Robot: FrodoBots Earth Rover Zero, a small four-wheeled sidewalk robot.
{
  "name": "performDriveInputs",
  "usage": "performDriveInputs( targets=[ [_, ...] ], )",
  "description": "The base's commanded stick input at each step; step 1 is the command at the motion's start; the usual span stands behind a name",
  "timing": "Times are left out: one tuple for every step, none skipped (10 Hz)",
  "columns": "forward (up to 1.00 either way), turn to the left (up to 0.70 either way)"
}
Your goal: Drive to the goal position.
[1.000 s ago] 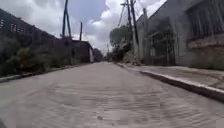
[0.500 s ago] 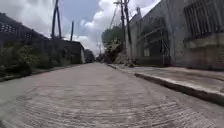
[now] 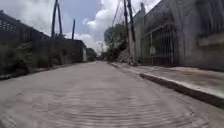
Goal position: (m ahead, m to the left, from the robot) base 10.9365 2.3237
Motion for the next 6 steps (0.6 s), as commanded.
performDriveInputs(
  targets=[
    [1.00,0.00],
    [1.00,0.00],
    [1.00,0.00],
    [1.00,0.00],
    [1.00,0.00],
    [1.00,0.00]
  ],
)
